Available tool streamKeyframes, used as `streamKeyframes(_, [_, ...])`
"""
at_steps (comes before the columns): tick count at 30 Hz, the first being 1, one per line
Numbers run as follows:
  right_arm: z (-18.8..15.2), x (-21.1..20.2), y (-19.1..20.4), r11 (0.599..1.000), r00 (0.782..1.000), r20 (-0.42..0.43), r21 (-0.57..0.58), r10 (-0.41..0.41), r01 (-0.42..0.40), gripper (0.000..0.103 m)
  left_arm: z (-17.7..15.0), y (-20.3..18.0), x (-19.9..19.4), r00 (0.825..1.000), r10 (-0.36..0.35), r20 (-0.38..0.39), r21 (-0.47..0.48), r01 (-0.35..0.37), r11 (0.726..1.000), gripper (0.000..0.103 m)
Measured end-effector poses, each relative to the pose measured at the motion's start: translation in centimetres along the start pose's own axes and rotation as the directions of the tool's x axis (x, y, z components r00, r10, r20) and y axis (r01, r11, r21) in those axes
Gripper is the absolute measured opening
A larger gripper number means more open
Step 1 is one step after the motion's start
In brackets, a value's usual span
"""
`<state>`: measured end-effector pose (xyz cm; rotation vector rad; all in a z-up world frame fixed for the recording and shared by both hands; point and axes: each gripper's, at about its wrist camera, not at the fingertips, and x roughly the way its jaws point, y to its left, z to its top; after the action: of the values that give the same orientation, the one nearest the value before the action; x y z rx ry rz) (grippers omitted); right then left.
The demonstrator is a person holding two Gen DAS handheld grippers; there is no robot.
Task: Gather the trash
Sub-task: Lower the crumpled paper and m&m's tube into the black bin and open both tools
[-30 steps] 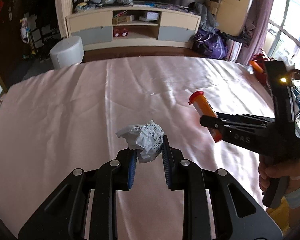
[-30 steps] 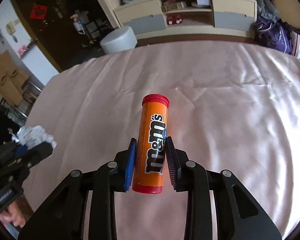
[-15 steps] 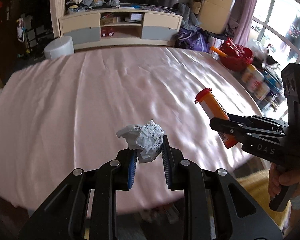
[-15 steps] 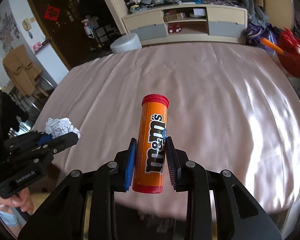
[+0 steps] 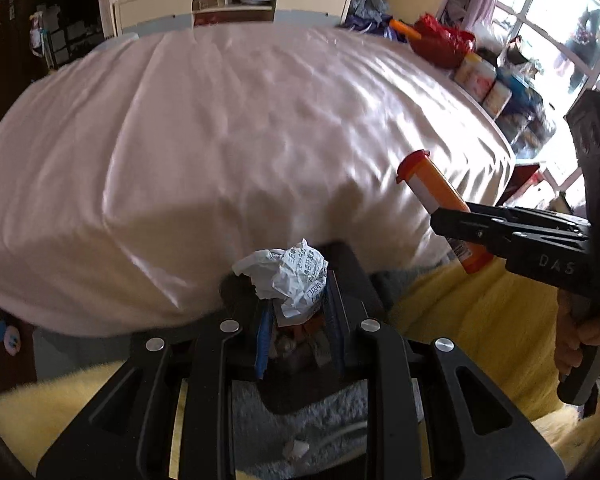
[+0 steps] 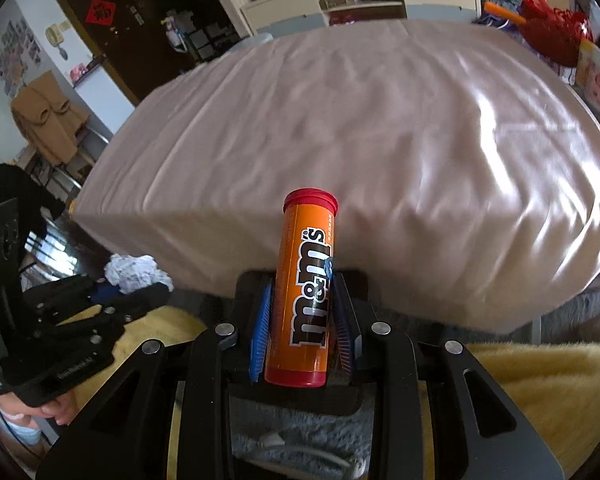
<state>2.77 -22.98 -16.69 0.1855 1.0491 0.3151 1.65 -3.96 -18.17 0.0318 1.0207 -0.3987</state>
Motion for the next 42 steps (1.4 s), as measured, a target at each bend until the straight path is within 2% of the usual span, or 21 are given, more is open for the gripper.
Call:
streamKeyframes(8, [-3.4, 3.4, 0.5, 1.000, 0.994, -0.110, 0.009, 0.007, -0.006, 0.030, -3.6, -0.1, 3.2, 0.998, -0.021, -0.066, -0.033, 0.019, 0.999, 0.022])
streamKeyframes(14, [-4.1, 6.1, -0.2, 1.000, 0.985, -0.173, 0.029, 0.007, -0.002, 0.030, -5.6, -0.2, 5.6, 0.992, -0.033, -0.122, -0.039, 0.028, 0.999, 0.022])
streamKeyframes(20, [-4.4, 7.4, -0.3, 1.000, 0.982, -0.191, 0.029, -0.001, 0.006, 0.030, -6.2, 0.2, 6.8, 0.987, -0.043, -0.154, -0.049, 0.036, 0.998, 0.023])
streamKeyframes(26, [-4.4, 7.3, -0.2, 1.000, 0.983, -0.184, 0.030, -0.004, 0.010, 0.034, -5.9, 0.2, 7.2, 0.985, -0.040, -0.167, -0.060, 0.030, 0.998, 0.032])
streamKeyframes(28, [-4.2, 7.1, -0.2, 0.999, 0.985, -0.171, 0.033, -0.011, 0.017, 0.049, -5.7, 0.3, 7.1, 0.986, -0.034, -0.164, -0.060, 0.025, 0.998, 0.040])
streamKeyframes(29, [-4.0, 7.0, -0.2, 0.999, 0.987, -0.162, 0.035, -0.016, 0.022, 0.053, -5.6, 0.4, 6.9, 0.987, -0.026, -0.158, -0.061, 0.016, 0.998, 0.043])
streamKeyframes(31, [-3.6, 6.3, -0.3, 0.999, 0.990, -0.138, 0.038, -0.025, 0.031, 0.062, -5.3, 0.5, 6.6, 0.989, -0.008, -0.147, -0.060, -0.001, 0.998, 0.062])
streamKeyframes(32, [-3.4, 6.0, -0.3, 0.999, 0.992, -0.124, 0.039, -0.029, 0.034, 0.065, -5.1, 0.6, 6.3, 0.990, 0.002, -0.140, -0.058, -0.010, 0.998, 0.067])
streamKeyframes(34, [-3.1, 5.0, -0.6, 0.998, 0.996, -0.086, 0.049, -0.038, 0.043, 0.079, -4.7, 0.7, 5.7, 0.992, 0.025, -0.121, -0.051, -0.032, 0.998, 0.082])
streamKeyframes(35, [-2.9, 4.4, -0.7, 0.997, 0.997, -0.064, 0.053, -0.044, 0.047, 0.084, -4.5, 0.7, 5.3, 0.993, 0.036, -0.111, -0.048, -0.042, 0.998, 0.085])
streamKeyframes(36, [-2.6, 3.6, -0.7, 0.997, 0.998, -0.037, 0.056, -0.053, 0.055, 0.097, -4.2, 0.8, 4.6, 0.994, 0.054, -0.093, -0.043, -0.058, 0.997, 0.091])
streamKeyframes(37, [-2.4, 2.7, -0.7, 0.996, 0.998, -0.001, 0.055, -0.069, 0.069, 0.100, -3.9, 0.8, 3.9, 0.995, 0.069, -0.076, -0.039, -0.072, 0.997, 0.095])
streamKeyframes(42, [-1.2, -1.7, -0.6, 0.993, 0.982, 0.150, 0.030, -0.118, 0.115, 0.100, -2.0, 0.8, -0.7, 0.990, 0.134, 0.045, -0.028, -0.133, 0.991, 0.095])
